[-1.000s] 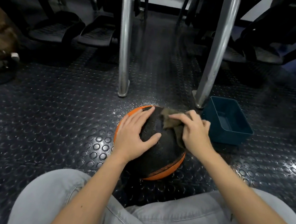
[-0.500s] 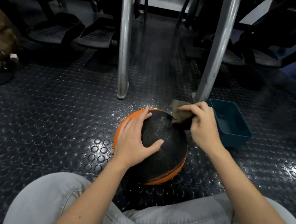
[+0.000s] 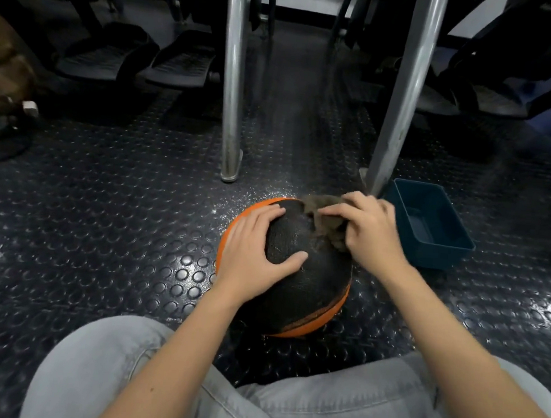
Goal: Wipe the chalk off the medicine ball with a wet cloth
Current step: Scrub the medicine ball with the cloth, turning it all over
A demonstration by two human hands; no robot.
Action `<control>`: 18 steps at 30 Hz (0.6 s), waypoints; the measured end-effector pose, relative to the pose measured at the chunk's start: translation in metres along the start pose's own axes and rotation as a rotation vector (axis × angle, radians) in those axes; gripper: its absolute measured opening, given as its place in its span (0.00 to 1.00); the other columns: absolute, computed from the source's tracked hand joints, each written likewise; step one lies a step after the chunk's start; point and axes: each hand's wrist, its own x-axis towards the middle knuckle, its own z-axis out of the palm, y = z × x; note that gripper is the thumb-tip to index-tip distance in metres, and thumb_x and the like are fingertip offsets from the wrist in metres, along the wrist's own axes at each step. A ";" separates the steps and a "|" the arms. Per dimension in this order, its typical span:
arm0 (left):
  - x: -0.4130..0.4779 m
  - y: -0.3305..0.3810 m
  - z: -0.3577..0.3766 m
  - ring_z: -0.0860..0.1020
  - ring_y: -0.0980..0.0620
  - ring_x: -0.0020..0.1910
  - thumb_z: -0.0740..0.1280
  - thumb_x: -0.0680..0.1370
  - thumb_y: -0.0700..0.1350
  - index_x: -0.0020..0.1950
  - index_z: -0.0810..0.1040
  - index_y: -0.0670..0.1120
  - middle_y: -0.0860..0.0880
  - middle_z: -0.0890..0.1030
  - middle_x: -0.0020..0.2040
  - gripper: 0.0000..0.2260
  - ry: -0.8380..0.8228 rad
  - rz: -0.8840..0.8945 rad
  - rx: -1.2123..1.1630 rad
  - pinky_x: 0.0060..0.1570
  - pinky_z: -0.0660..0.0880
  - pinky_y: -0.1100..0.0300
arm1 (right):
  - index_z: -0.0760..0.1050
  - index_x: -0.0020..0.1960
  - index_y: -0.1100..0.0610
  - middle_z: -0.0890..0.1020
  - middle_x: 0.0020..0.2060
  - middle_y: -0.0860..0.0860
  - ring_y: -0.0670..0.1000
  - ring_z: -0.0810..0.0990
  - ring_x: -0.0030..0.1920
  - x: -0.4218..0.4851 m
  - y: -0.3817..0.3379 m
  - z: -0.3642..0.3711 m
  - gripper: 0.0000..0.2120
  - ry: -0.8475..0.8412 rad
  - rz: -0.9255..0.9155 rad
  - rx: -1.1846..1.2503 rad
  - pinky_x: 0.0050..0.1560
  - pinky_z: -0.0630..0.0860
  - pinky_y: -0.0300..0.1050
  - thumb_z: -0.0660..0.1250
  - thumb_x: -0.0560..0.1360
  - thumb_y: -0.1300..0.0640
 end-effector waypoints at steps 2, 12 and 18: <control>-0.002 0.000 0.002 0.66 0.59 0.66 0.63 0.66 0.67 0.67 0.71 0.50 0.56 0.71 0.66 0.34 -0.005 -0.002 0.012 0.65 0.54 0.67 | 0.83 0.48 0.51 0.78 0.47 0.55 0.60 0.75 0.49 0.004 0.013 -0.006 0.22 0.091 0.089 -0.036 0.51 0.64 0.54 0.58 0.66 0.70; -0.004 0.000 0.004 0.66 0.59 0.67 0.63 0.66 0.67 0.67 0.71 0.51 0.56 0.70 0.67 0.33 0.021 0.012 0.003 0.68 0.56 0.62 | 0.82 0.48 0.54 0.76 0.47 0.56 0.59 0.70 0.50 0.009 0.021 -0.006 0.21 -0.037 0.262 0.024 0.54 0.69 0.57 0.58 0.70 0.74; -0.002 -0.002 0.006 0.67 0.57 0.66 0.63 0.66 0.66 0.67 0.72 0.50 0.55 0.72 0.66 0.33 0.046 0.004 0.014 0.68 0.58 0.60 | 0.81 0.53 0.54 0.74 0.46 0.54 0.50 0.73 0.48 0.001 -0.021 -0.019 0.21 -0.104 0.008 0.304 0.50 0.67 0.33 0.57 0.70 0.71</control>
